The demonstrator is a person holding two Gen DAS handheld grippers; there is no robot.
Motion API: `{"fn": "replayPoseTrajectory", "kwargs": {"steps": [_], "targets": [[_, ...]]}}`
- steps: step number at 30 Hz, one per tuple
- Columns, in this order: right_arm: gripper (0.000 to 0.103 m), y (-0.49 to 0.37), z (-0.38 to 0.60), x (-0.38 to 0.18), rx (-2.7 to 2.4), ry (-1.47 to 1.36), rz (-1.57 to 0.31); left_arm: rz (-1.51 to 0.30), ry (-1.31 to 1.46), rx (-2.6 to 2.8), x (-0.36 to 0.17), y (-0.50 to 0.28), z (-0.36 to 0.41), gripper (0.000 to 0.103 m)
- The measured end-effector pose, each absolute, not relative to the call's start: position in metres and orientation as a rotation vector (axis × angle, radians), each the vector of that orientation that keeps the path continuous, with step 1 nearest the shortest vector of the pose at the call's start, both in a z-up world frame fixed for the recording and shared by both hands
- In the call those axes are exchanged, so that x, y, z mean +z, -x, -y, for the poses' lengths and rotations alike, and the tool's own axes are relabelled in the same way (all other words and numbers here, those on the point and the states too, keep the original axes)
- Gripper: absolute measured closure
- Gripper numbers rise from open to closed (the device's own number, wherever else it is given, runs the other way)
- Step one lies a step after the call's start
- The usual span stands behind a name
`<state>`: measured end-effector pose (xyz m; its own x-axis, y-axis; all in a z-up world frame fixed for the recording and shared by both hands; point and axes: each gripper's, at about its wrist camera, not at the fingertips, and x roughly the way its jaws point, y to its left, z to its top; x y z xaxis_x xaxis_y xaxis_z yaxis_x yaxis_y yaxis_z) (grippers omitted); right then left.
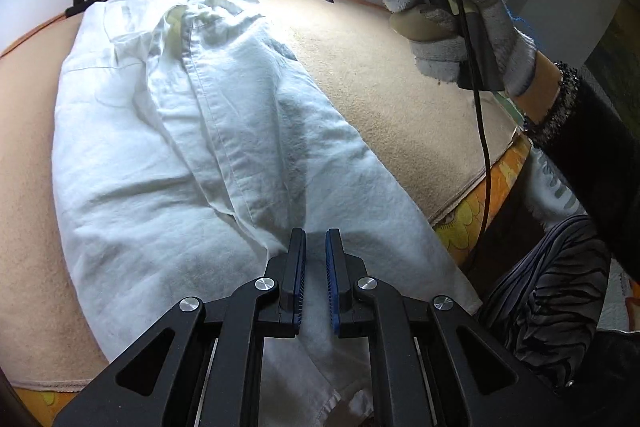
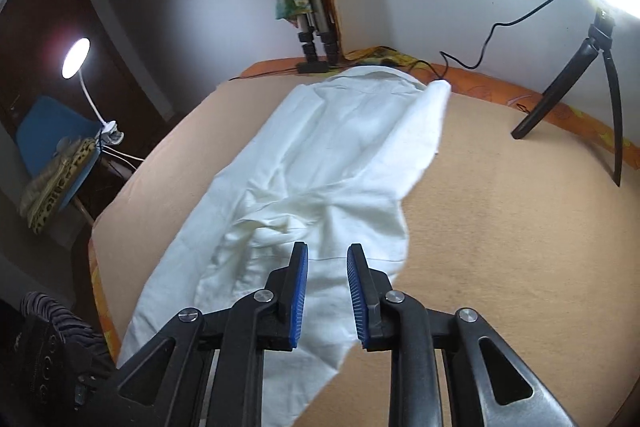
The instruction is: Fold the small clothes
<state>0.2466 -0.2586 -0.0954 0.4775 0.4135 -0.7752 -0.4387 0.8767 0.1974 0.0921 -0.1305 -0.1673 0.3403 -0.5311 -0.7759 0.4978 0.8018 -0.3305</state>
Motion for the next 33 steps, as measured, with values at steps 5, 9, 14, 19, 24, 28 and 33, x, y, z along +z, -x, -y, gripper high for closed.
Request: {"fn": "replayPoseTrajectory", "kwargs": {"steps": [5, 9, 14, 19, 24, 28, 33], "targets": [[0.082, -0.259, 0.233, -0.119, 0.530, 0.128, -0.973, -1.034, 0.059, -0.676, -0.171, -0.093, 0.127, 0.095], [0.082, -0.277, 0.214, -0.140, 0.517, 0.162, -0.994, -1.030, 0.057, -0.684, -0.173, -0.089, 0.127, 0.095], [0.084, -0.291, 0.201, -0.153, 0.473, 0.193, -0.992, -1.020, 0.058, -0.718, -0.174, -0.080, 0.127, 0.095], [0.082, -0.274, 0.213, -0.131, 0.441, 0.138, -0.972, -1.036, 0.129, -0.734, -0.165, -0.075, 0.115, 0.094], [0.073, -0.212, 0.240, -0.100, 0.443, 0.057, -0.936, -0.960, 0.205, -0.669, -0.144, -0.068, 0.078, 0.065], [0.069, -0.155, 0.259, -0.104, 0.475, -0.002, -0.987, -0.960, 0.299, -0.602, -0.143, -0.056, 0.039, 0.065], [0.067, -0.101, 0.274, -0.134, 0.519, -0.125, -1.081, -1.038, 0.410, -0.525, -0.161, -0.043, 0.010, 0.061]]}}
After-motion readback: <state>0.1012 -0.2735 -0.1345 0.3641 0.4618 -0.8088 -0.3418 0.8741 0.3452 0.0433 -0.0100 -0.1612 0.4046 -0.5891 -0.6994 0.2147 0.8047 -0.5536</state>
